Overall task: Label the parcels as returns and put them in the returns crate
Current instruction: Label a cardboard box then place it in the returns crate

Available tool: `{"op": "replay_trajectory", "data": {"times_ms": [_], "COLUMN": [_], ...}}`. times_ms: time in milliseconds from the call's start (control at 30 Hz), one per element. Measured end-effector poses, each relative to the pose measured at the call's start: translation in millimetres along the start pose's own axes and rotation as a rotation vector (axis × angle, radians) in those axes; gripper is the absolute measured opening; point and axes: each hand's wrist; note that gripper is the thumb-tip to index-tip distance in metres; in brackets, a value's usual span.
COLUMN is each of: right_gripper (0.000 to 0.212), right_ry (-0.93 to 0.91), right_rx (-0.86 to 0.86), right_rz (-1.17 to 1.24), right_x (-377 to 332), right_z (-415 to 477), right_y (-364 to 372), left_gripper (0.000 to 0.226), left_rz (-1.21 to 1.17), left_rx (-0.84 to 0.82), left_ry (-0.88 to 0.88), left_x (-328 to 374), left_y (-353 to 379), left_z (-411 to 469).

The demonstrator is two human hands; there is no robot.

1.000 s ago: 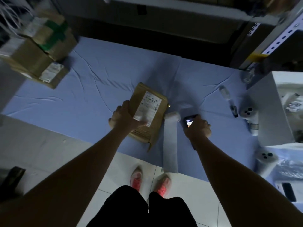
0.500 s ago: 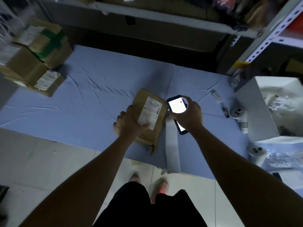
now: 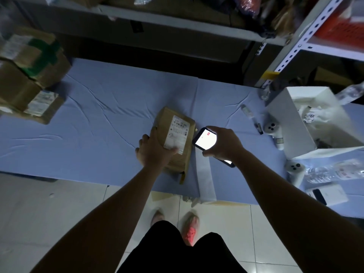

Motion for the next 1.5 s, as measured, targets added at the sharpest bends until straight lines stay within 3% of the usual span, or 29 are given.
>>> {"op": "replay_trajectory", "data": {"times_ms": [533, 1033, 1233, 1500], "right_gripper": [0.085, 0.082, 0.082, 0.085], "right_ry": [0.036, 0.057, 0.148, 0.343], "right_rx": [-0.054, -0.02, -0.003, 0.025], "right_rz": [-0.182, -0.119, -0.02, 0.086], "right_x": [4, 12, 27, 65], "right_z": [2, 2, 3, 13], "right_y": [-4, -9, -2, 41], "left_gripper": [0.11, 0.11, 0.117, 0.139], "left_rz": [0.022, 0.036, 0.023, -0.182], "left_rx": [0.02, 0.021, -0.099, -0.26], "left_ry": [0.016, 0.028, -0.009, -0.09], "left_x": [-2, -1, -9, -34], "left_y": [4, 7, 0, -1], "left_z": [1, 2, 14, 37]}}
Point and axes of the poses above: each hand's wrist, its own z-axis towards the middle knuckle, its own y-axis out of the palm, x = y × z, and after that the axes turned 1 degree about y, right-handed
